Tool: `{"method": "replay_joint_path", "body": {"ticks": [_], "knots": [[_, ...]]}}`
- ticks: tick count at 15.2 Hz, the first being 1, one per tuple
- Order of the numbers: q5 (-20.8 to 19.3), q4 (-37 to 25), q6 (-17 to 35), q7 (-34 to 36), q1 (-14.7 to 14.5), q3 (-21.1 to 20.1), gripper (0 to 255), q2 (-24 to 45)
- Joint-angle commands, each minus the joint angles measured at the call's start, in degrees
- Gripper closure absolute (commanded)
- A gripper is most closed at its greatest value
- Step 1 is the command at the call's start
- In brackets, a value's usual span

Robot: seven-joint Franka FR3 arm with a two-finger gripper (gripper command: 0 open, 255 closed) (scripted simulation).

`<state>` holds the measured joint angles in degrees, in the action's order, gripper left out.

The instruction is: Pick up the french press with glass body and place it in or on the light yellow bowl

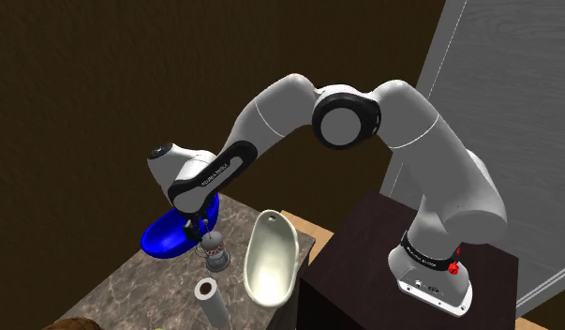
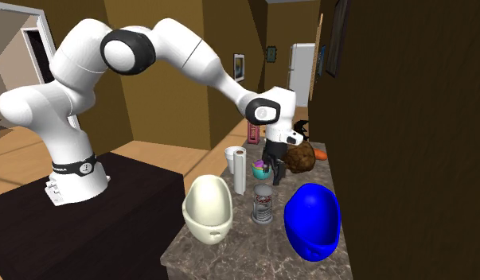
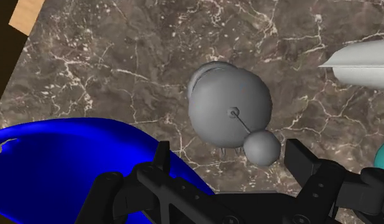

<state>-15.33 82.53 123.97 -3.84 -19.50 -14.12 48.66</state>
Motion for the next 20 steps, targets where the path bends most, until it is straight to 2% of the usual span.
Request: {"method": "replay_joint_path", "body": {"ticks": [1, 3, 11, 18, 19, 20], "knots": [[-0.90, -6.18, -1.38, -0.94, -1.80, 0.23, 0, 5.13], [-1.48, -12.15, -2.99, -1.93, -3.44, 0.40, 0, 9.68], [-2.03, -12.75, 0.14, -1.73, -3.66, 1.07, 0, 13.38], [-2.03, -12.78, 0.12, -1.73, -3.66, 1.07, 0, 13.40], [-2.03, -12.78, 0.12, -1.73, -3.66, 1.07, 255, 13.40], [-2.03, -12.78, 0.12, -1.73, -3.66, 1.07, 255, 13.40]]}}
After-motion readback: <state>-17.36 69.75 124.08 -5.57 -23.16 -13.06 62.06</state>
